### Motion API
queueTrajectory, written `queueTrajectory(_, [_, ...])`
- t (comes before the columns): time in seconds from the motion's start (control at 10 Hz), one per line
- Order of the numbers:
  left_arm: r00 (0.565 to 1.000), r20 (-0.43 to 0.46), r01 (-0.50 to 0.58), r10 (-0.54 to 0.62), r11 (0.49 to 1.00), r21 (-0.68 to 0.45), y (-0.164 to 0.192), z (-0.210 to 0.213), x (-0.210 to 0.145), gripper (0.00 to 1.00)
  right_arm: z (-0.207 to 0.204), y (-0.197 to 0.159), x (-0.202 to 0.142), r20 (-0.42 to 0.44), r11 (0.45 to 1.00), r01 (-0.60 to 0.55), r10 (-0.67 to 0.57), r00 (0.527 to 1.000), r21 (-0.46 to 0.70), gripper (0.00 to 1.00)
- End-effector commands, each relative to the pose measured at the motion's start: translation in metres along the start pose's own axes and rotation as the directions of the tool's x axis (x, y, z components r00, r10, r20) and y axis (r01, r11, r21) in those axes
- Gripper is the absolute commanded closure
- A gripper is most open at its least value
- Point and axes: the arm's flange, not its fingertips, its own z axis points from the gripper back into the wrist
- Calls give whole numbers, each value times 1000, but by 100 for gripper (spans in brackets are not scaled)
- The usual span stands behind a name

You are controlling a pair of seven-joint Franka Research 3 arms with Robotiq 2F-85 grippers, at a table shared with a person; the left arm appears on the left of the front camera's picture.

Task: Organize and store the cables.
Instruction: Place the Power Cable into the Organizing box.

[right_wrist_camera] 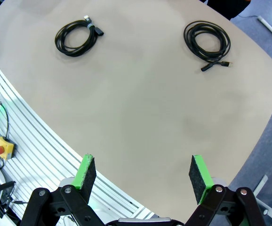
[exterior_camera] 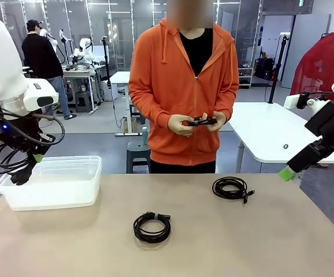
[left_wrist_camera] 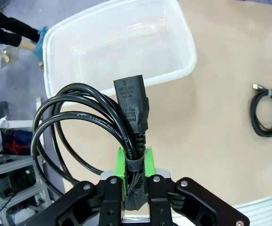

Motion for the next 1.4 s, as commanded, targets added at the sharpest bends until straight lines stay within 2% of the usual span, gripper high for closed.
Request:
queueTrajectory(0.0, [999, -46, 18, -19, 1000, -21, 28, 1, 35, 82, 0, 0, 3, -12, 1000, -2, 1, 1000, -3, 0])
queueTrajectory(0.3, [991, -125, 30, -38, 997, -64, 61, -32, 95, 82, 0, 0, 3, -12, 1000, -2, 1, 1000, -3, 0])
queueTrajectory(0.5, [989, -141, 22, -30, 998, -59, 75, -68, 124, 82, 0, 0, 3, -12, 1000, -2, 1, 1000, -3, 0])
queueTrajectory(0.7, [990, -143, 12, -22, 998, -66, 82, -104, 141, 82, 0, 0, 3, -12, 1000, -2, 1, 1000, -3, 0])
queueTrajectory(0.8, [986, -168, 1, -12, 998, -62, 88, -117, 141, 82, 0, 0, 3, -12, 1000, -2, 1, 1000, -3, 0])
queueTrajectory(1.0, [975, -221, -36, 11, 993, -111, 103, -167, 159, 82, 0, 0, 3, -12, 1000, -2, 1, 1000, -3, 0])
queueTrajectory(1.1, [966, -259, -55, 17, 988, -142, 105, -185, 163, 82, 0, 0, 3, -12, 1000, -2, 1, 1000, -3, 0])
queueTrajectory(1.3, [961, -278, -59, 13, 986, -157, 100, -212, 163, 82, 0, 0, 3, -12, 1000, -2, 1, 1000, -3, 0])
